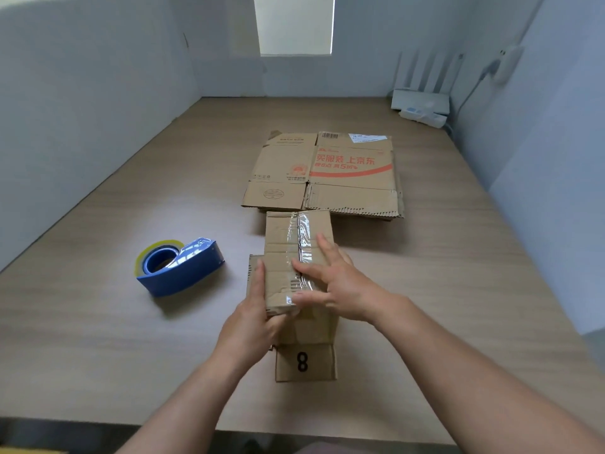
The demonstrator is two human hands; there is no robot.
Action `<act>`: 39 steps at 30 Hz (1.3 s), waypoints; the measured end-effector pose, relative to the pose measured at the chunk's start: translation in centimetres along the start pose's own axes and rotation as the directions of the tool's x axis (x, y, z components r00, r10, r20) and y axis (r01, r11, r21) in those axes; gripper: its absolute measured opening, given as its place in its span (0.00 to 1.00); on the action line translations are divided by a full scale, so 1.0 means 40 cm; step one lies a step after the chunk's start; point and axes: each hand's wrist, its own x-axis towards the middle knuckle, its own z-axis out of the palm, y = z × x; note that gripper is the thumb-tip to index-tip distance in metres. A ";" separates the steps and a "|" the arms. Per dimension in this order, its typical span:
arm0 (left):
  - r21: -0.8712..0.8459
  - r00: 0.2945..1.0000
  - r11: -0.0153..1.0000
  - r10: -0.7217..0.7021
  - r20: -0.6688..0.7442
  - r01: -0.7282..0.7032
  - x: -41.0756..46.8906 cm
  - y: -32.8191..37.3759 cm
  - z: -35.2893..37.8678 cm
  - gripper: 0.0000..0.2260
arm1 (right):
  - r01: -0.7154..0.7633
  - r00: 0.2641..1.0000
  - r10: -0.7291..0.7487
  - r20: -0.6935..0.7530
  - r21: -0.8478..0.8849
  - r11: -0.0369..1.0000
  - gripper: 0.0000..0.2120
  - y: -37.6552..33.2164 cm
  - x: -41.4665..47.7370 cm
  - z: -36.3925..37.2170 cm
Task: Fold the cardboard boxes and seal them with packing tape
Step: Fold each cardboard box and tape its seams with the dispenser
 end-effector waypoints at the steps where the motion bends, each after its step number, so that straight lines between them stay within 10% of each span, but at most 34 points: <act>1: -0.026 1.000 1.000 -0.014 0.005 0.014 0.010 0.002 0.001 0.43 | 0.004 1.000 -0.004 0.001 -0.012 1.000 0.37 0.008 -0.012 0.007; 7: -0.135 0.962 0.990 0.086 0.258 -0.053 0.068 -0.016 -0.050 0.49 | 0.007 0.988 -0.031 -0.150 -0.154 0.988 0.29 0.015 -0.025 0.043; 19: 0.382 0.953 0.883 0.302 -0.017 -0.273 0.114 -0.030 -0.049 0.30 | -0.128 0.932 0.018 -0.361 -0.285 0.950 0.25 -0.008 -0.013 0.070; 24: 0.146 0.933 0.924 0.339 0.119 -0.354 0.110 -0.094 -0.091 0.36 | -0.119 0.934 0.028 -0.357 -0.235 0.965 0.30 -0.003 -0.022 0.061; 30: 0.264 0.960 0.956 0.184 -0.208 -0.126 0.191 -0.221 -0.201 0.29 | -0.160 0.927 0.056 -0.370 -0.257 0.953 0.30 -0.002 0.002 0.022; 39: 0.516 0.964 0.814 -0.221 -0.148 0.266 0.294 -0.315 -0.240 0.29 | -0.187 0.919 0.084 -0.386 -0.236 0.954 0.31 -0.007 0.003 0.028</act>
